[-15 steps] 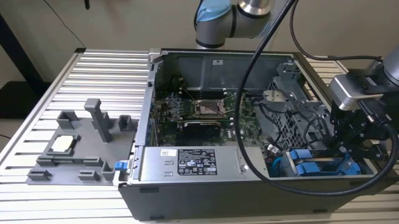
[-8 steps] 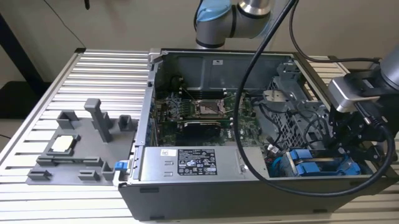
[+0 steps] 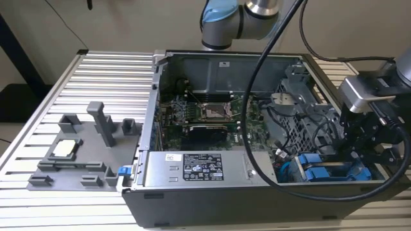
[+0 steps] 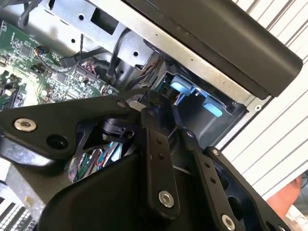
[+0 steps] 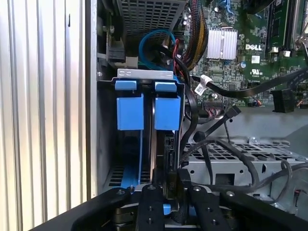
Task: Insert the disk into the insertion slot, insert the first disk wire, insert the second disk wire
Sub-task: 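Insert the first disk wire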
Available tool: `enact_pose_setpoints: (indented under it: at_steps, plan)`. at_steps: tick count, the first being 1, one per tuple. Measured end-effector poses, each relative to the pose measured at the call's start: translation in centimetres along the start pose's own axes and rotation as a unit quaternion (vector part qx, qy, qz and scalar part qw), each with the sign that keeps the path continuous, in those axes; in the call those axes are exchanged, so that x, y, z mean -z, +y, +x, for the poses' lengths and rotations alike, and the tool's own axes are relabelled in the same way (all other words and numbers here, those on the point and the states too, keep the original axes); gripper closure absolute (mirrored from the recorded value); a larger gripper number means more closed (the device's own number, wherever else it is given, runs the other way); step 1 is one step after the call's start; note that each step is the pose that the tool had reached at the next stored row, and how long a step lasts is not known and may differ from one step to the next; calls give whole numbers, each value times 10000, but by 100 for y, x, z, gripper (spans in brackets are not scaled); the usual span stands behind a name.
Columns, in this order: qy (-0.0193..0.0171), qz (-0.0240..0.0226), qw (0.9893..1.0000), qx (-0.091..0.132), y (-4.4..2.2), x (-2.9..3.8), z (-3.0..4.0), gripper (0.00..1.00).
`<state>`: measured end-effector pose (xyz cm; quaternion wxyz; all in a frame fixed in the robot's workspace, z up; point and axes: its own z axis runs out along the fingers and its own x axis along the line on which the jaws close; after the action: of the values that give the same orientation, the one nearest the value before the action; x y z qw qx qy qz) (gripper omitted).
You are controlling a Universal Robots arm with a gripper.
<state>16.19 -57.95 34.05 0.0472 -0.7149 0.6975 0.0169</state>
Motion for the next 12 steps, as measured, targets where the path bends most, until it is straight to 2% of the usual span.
enact_pose_setpoints:
  at_steps: [9, 10, 12]
  plan:
    - [2, -1, 10000, -5, -18, 401, -36, 73]
    - [2, -4, 10000, -5, -18, 426, -39, 73]
    - [1, -4, 10000, -6, -18, 426, -39, 73]
